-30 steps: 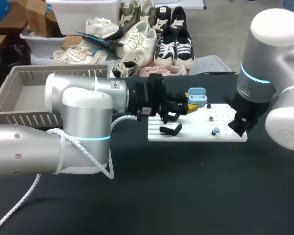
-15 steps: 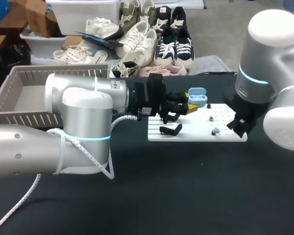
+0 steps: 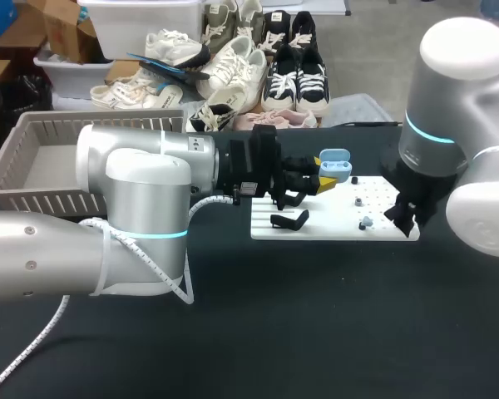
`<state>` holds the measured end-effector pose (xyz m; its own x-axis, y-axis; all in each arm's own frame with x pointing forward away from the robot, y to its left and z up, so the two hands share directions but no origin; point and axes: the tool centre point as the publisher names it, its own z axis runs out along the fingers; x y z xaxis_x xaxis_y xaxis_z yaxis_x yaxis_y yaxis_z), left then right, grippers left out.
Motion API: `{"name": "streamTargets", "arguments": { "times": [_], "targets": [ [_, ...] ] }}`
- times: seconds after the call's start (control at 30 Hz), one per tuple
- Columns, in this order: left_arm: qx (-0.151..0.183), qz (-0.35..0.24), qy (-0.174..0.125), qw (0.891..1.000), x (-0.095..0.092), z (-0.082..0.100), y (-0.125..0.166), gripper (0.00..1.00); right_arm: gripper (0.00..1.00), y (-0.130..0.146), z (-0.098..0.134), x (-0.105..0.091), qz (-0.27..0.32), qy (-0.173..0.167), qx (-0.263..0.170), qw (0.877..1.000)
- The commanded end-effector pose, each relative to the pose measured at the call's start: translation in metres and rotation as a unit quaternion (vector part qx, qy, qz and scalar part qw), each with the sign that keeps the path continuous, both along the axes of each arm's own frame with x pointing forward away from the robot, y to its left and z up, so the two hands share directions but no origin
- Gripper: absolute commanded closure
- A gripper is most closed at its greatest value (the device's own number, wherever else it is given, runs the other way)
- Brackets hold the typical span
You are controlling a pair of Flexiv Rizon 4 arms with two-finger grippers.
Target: Pick up each earbud case from the left stands, insert the matching earbuds, close the lid, and place the case in the box.
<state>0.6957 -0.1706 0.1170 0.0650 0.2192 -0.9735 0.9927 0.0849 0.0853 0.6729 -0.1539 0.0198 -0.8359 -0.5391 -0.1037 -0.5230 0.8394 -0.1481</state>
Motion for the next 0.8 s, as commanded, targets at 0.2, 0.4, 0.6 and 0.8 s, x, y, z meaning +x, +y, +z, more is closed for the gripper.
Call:
{"name": "streamTargets", "arguments": {
  "times": [0.2,0.4,0.6,0.8],
  "targets": [
    [-0.002,0.001,-0.001,1.0,-0.001,-0.001,0.0,1.0,0.6,0.004,-0.003,-0.002,-0.026,-0.005,0.01,1.0],
    [-0.002,0.001,-0.001,1.0,-0.001,-0.001,0.0,1.0,0.62,0.008,-0.003,-0.008,-0.07,-0.021,0.017,0.997],
    [-0.002,0.001,-0.001,1.0,-0.001,-0.001,0.0,1.0,0.62,0.012,-0.004,-0.012,-0.114,-0.033,0.02,0.993],
    [-0.002,0.001,-0.001,1.0,-0.001,-0.001,0.0,1.0,0.62,0.013,-0.004,-0.013,-0.136,-0.043,0.023,0.99]
  ]
}}
